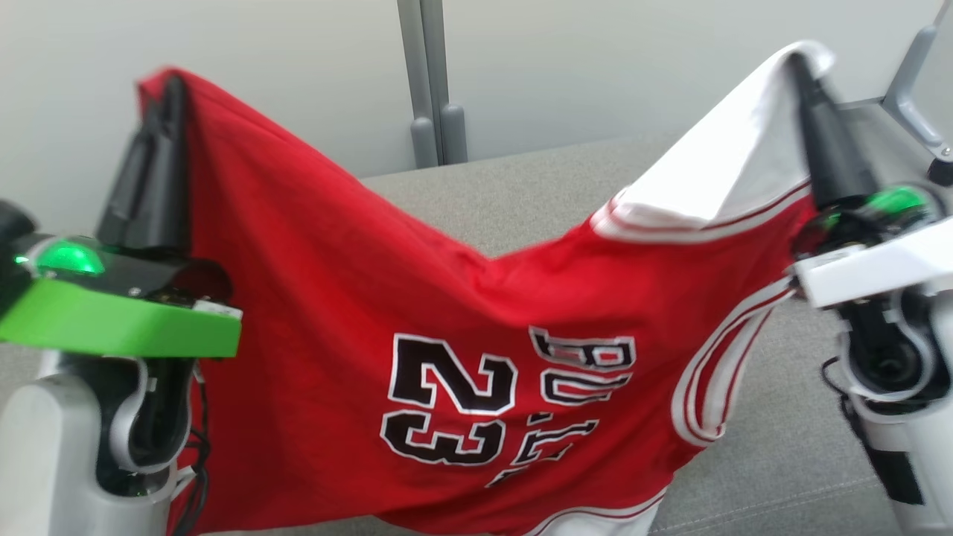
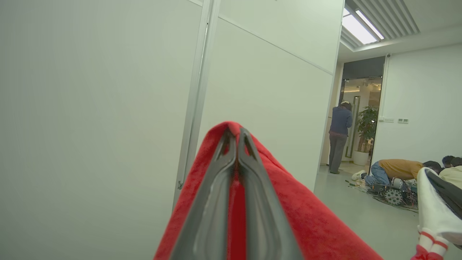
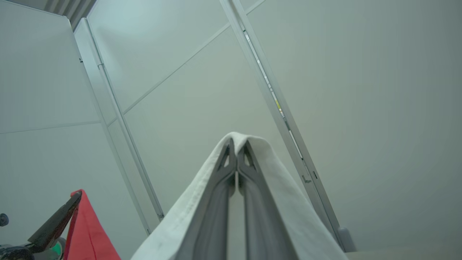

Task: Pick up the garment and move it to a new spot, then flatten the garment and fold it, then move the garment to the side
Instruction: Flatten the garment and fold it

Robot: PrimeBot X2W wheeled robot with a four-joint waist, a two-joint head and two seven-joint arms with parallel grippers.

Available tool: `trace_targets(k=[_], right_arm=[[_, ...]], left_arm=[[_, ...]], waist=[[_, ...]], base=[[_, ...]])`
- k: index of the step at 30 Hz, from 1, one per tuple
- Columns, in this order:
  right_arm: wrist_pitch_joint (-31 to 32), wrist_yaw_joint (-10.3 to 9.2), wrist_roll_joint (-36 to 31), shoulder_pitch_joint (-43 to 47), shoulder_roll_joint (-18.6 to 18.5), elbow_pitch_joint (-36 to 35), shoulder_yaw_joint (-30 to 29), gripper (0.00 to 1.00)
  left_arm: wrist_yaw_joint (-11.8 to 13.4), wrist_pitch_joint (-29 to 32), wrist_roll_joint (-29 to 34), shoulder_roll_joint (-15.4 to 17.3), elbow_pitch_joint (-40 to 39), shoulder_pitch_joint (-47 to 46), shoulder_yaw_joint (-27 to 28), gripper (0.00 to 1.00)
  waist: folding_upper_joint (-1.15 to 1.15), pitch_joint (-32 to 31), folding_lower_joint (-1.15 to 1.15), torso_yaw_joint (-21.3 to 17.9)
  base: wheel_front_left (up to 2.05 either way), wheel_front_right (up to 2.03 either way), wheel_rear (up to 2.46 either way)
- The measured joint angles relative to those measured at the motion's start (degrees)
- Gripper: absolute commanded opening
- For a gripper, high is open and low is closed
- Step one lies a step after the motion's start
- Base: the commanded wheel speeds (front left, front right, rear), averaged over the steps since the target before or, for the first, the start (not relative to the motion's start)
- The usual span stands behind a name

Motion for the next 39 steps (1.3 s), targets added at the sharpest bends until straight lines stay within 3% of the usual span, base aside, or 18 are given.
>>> trace_targets(k=[4, 5, 7, 10, 13, 17, 21, 30, 33, 39], right_arm=[[6.5, -0.67, 1.1, -2.6, 0.8, 9.3, 5.4, 0.0], [8.0, -1.57, 1.0, -5.1, 1.2, 12.4, 6.4, 0.0], [9.4, -3.11, -4.3, -13.2, 1.0, 18.4, 7.4, 0.0], [7.2, -6.73, -11.7, -28.8, 0.3, 23.0, 2.6, 0.0], [3.9, -8.43, -12.4, -40.4, 0.8, 23.0, -1.2, 0.0], [3.5, -6.51, -11.6, -40.0, 2.0, 26.2, 2.4, 0.0], [4.5, -4.23, -9.8, -30.6, 3.2, 31.0, 5.8, 0.0], [3.0, -2.92, -3.8, -7.9, 7.3, 41.4, 5.8, 0.0], [-0.7, -1.33, -0.9, -5.2, 9.7, 42.8, 3.6, 0.0], [-4.3, 1.44, 0.8, -4.5, 9.7, 42.1, 2.3, 0.0]], left_arm=[[0.1, 5.5, -1.5, 0.5, 7.1, 0.2, -2.4, 0.0], [0.5, 7.0, -1.5, 0.6, 9.8, -0.8, -2.8, 0.0], [0.8, 8.5, -0.6, 1.4, 15.7, -5.1, -2.9, 0.0], [1.9, 7.8, 5.6, 3.3, 21.6, -17.3, -1.5, 0.0], [2.8, 4.5, 6.0, 1.0, 21.1, -30.1, 1.5, 0.0], [2.2, 3.9, 6.0, 0.3, 22.4, -33.0, -0.1, 0.0], [0.3, 4.8, 5.1, 0.2, 28.3, -23.1, -3.1, 0.0], [-0.8, 0.7, 3.6, -2.5, 40.2, -3.8, -5.3, 0.0], [-1.9, -2.5, 2.9, -3.7, 43.9, -1.1, -5.4, 0.0], [-3.9, -7.5, 2.1, -4.6, 45.1, -0.7, -4.6, 0.0]], waist=[[0.0, 1.7, 0.0, 0.4], [0.0, 2.3, 0.0, 0.5], [0.0, 3.4, 0.0, 0.8], [0.0, 4.9, 0.01, 1.6], [0.0, 5.7, 0.0, 3.0], [0.0, 7.2, 0.0, 4.5], [0.0, 9.0, 0.0, 5.0], [0.0, 12.1, 0.0, 3.9], [0.0, 12.5, 0.0, 2.7], [0.0, 11.0, 0.0, 2.6]], base=[[0.0, 0.0, 0.0], [0.0, 0.0, 0.0], [0.0, 0.0, 0.0], [0.0, 0.0, 0.0], [0.0, 0.0, 0.0], [0.0, 0.0, 0.0], [0.0, 0.0, 0.0], [0.0, 0.0, 0.0], [0.0, 0.0, 0.0], [0.0, 0.0, 0.0]])
